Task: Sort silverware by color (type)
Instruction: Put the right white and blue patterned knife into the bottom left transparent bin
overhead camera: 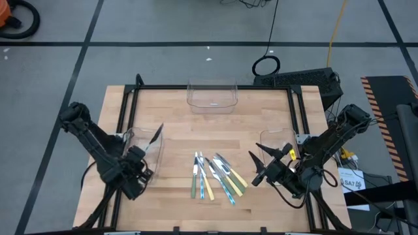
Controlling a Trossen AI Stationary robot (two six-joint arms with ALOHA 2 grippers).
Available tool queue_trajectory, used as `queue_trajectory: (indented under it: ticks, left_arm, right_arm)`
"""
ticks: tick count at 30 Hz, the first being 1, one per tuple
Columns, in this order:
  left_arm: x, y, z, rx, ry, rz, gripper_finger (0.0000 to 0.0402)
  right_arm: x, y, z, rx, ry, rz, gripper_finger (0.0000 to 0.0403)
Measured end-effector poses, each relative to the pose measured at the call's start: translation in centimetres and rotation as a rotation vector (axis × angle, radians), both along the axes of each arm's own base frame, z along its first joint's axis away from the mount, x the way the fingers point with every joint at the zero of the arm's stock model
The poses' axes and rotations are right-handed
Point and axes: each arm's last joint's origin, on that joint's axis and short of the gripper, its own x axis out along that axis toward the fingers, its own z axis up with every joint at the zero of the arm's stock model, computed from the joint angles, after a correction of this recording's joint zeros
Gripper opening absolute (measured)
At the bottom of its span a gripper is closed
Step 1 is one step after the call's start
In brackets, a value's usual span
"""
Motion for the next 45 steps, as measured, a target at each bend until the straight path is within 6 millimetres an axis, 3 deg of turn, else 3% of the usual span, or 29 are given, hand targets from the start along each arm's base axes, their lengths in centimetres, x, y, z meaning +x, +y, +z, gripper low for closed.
queue_trajectory:
  ticks: [7,23,34,37,40,45]
  left_arm:
    - [-0.8,-1.1,-0.4,0.009,-0.005,0.036,0.0059]
    - [0.0,-1.6,-1.2,-0.133,0.134,0.129,0.0059]
    - [1.6,-0.1,-1.2,-0.192,0.222,0.079,0.0061]
    - [2.0,0.2,-1.3,-0.191,0.235,0.078,0.0086]
    - [2.0,0.3,-1.3,-0.191,0.238,0.094,0.0102]
    - [1.7,0.0,-1.3,-0.204,0.253,0.118,0.0097]
  right_arm:
    - [0.0,0.0,0.0,-0.001,0.001,0.001,0.0171]
    - [0.2,-0.1,0.0,-0.008,0.001,0.014,0.0171]
    - [0.2,0.0,0.0,-0.012,-0.006,0.045,0.0171]
    - [0.2,0.0,0.0,-0.012,-0.006,0.044,0.0171]
    - [0.2,0.0,0.0,-0.012,-0.006,0.044,0.0171]
    - [0.2,0.0,0.0,-0.012,-0.006,0.044,0.0171]
